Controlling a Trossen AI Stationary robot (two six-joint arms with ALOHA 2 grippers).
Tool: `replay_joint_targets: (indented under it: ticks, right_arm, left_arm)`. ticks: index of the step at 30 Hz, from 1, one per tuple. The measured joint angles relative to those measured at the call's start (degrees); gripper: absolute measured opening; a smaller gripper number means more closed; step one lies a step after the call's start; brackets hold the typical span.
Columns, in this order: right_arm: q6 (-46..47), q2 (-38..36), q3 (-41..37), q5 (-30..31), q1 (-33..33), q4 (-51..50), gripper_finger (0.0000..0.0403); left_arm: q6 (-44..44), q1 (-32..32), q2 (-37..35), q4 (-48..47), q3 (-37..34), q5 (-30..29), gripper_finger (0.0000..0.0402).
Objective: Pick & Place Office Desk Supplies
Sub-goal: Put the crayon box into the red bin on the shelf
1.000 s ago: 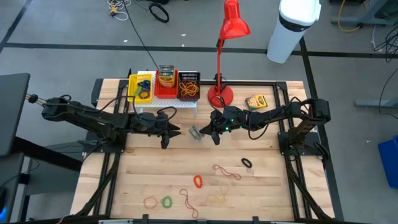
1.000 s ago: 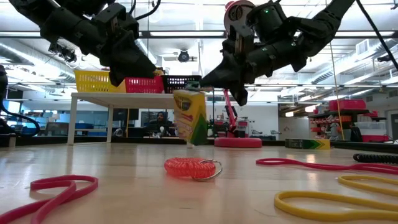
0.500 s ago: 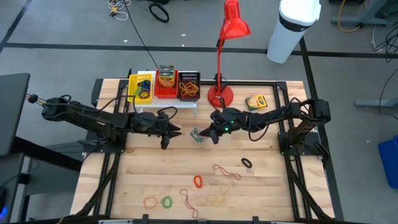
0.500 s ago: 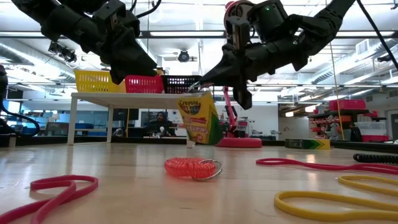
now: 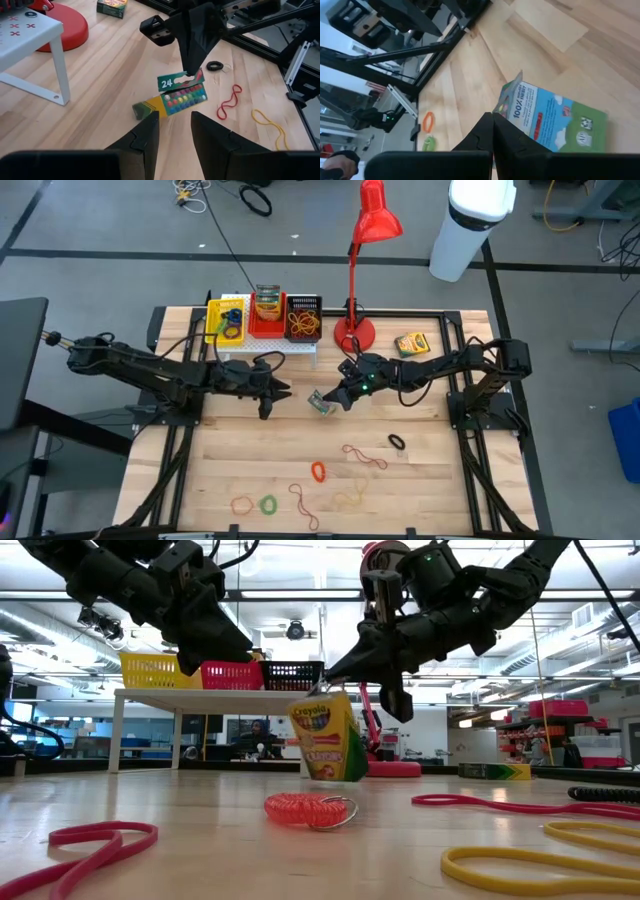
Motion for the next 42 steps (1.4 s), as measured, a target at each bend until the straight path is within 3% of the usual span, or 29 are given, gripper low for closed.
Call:
replay_joint_targets:
  ticks: [11,28,42]
  right_arm:
    - [4.01,0.41,0.00,-3.23,0.15,4.54,0.0003]
    - [2.45,2.68,0.00,-4.43,-0.49,1.73,0.0004]
    - [-5.17,2.68,0.00,-6.84,-4.27,-1.70,0.0005]
  left_arm:
    - [-0.86,0.00,0.00,0.02,0.00,-0.04,0.0119]
    - [-1.49,0.00,0.00,0.02,0.00,-0.09,0.0119]
    - [-1.49,-0.04,0.00,0.02,0.00,-0.09,0.0119]
